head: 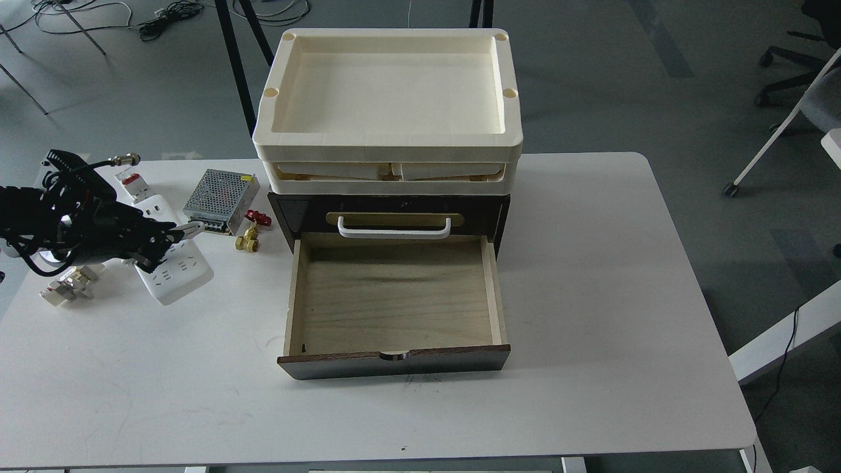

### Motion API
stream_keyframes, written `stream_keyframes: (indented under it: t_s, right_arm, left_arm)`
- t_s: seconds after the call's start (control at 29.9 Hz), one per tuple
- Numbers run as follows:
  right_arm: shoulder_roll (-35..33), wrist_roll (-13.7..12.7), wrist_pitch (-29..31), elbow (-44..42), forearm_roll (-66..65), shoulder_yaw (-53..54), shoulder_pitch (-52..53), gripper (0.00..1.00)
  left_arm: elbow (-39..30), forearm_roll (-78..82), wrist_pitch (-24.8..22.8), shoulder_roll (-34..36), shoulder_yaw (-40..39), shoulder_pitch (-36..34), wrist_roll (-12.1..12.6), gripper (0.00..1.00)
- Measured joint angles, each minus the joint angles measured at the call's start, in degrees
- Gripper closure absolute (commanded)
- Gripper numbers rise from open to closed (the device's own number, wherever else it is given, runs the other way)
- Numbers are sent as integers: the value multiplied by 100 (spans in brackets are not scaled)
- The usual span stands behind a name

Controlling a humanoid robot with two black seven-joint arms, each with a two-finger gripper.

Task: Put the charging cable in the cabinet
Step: 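Close the left gripper on the white power strip and lift it, then carry the power strip with the left gripper over the open drawer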

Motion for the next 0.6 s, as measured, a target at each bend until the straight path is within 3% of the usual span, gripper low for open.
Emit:
stream_keyframes:
  t_s: [0.37,0.6]
  right_arm:
    - [106,0,0,0,51,13,-5,0]
    - [174,0,0,-78,47,19,-48,0]
  left_arm:
    - [-2860,-1393,-337,2152,-217,7,1,100]
    - [-4082,-2463,-371,2708,-205,17,-2,100]
